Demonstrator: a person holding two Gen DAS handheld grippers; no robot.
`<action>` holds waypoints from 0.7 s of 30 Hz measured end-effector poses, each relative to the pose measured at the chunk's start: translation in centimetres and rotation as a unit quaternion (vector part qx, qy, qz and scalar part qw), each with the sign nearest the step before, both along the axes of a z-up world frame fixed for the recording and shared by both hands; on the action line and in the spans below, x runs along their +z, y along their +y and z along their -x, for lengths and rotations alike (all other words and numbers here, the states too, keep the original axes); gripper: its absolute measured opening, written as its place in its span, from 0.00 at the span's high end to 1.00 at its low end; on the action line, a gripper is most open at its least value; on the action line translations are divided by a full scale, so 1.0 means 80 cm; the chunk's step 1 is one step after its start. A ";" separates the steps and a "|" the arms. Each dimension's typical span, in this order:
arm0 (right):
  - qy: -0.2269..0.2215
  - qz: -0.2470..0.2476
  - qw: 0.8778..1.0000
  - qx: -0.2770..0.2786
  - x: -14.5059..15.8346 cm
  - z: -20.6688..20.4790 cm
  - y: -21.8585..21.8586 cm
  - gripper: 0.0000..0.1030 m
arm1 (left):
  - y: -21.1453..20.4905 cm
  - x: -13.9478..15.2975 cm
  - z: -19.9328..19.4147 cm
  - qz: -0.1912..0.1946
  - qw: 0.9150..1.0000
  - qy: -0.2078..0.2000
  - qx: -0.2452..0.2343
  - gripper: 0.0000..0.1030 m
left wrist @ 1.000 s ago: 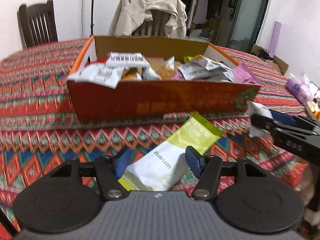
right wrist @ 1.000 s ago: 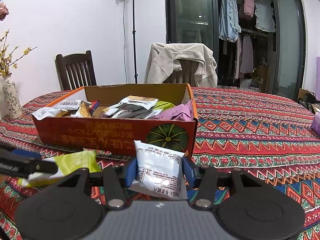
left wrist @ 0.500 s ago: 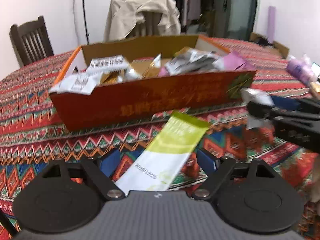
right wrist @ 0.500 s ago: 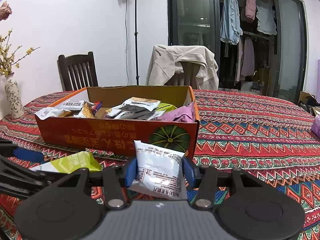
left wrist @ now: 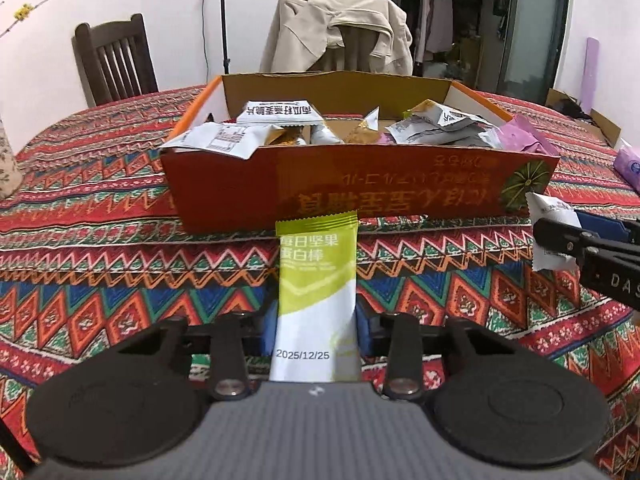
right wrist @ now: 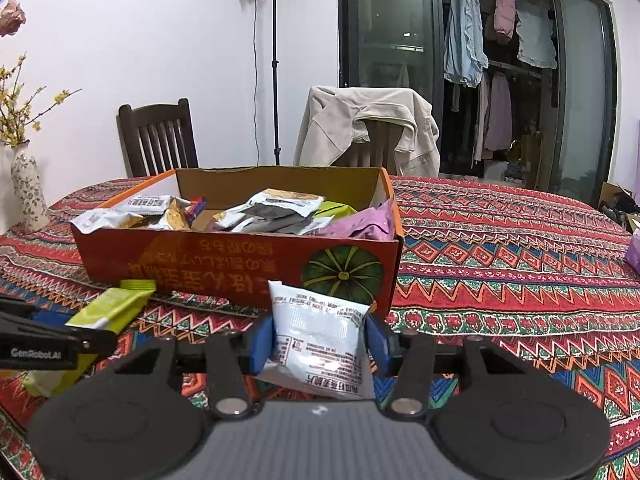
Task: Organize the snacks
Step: 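Carry both packets into the orange box and open both grippers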
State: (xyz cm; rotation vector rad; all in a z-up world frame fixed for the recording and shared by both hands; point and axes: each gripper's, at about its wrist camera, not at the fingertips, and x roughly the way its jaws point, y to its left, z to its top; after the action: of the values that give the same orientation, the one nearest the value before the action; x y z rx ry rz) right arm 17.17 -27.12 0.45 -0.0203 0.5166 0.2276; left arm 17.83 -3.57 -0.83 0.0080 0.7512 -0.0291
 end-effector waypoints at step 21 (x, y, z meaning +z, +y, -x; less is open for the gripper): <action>-0.048 -0.007 0.998 0.032 0.031 0.027 0.013 0.53 | 0.001 0.068 0.038 0.032 0.994 -0.098 -0.018 0.63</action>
State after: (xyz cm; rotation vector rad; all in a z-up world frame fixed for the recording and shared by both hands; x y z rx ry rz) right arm 15.02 -26.04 2.90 -0.0333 0.4187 0.2914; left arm 14.80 -3.45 4.61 -0.0367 0.5531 -0.0855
